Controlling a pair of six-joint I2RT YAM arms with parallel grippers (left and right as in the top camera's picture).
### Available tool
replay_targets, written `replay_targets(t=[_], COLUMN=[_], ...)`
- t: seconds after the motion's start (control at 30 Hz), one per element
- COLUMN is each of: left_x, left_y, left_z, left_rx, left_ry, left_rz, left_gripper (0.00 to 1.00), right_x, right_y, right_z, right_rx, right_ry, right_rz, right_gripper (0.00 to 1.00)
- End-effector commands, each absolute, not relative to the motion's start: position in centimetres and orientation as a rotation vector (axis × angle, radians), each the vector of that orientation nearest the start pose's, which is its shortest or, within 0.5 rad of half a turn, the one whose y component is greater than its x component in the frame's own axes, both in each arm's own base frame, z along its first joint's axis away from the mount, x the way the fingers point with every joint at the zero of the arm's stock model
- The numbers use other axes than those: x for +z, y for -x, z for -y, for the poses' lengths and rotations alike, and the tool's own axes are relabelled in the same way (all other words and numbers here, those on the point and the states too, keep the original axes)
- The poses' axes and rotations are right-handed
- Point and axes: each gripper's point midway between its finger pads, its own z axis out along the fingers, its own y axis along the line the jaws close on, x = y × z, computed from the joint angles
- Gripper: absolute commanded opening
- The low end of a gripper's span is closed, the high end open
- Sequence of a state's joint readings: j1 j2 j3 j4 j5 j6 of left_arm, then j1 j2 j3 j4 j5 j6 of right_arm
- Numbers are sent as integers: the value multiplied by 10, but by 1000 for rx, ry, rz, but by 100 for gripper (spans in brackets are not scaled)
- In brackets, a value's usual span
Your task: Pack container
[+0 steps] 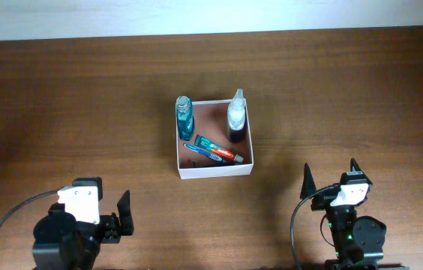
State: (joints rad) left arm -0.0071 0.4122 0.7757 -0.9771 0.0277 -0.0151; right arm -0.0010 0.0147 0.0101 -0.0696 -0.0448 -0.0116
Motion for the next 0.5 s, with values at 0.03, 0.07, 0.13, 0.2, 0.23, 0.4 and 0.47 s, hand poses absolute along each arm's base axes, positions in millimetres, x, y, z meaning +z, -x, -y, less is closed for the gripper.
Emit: replay_targets(t=[0.03,0.07,0.13,0.2,0.23,0.4,0.47], left_x=[222,222,222,222,222,222,218], left_y=[-186,-186,-186,-186,-186,-186,-183], left_z=[8,8,8,8,8,8,3], left_rx=[-57,-57,-57,-57,-57,-57,-16], left_ry=[-16,-16,-16,-16,-16,-16,-16], left_rz=[-2176,-2176,-2176,-2176,-2176,-2176,-2192], left_gripper=[99,99,99,100,99,99,99], right_x=[157,157,157,157,157,157,157], right_y=[-246,-246,-246,-246,-246,-246,-246], right_z=[-7,-7,-7,-7,-7,-7,-7], right_rx=[20,20,20,20,20,20,20], right_ry=[42,42,42,42,42,42,42], right_rz=[-1644,-1644,-1644,-1644,-1644,-1644,-1644], right_gripper=[99,99,99,99,99,99,99])
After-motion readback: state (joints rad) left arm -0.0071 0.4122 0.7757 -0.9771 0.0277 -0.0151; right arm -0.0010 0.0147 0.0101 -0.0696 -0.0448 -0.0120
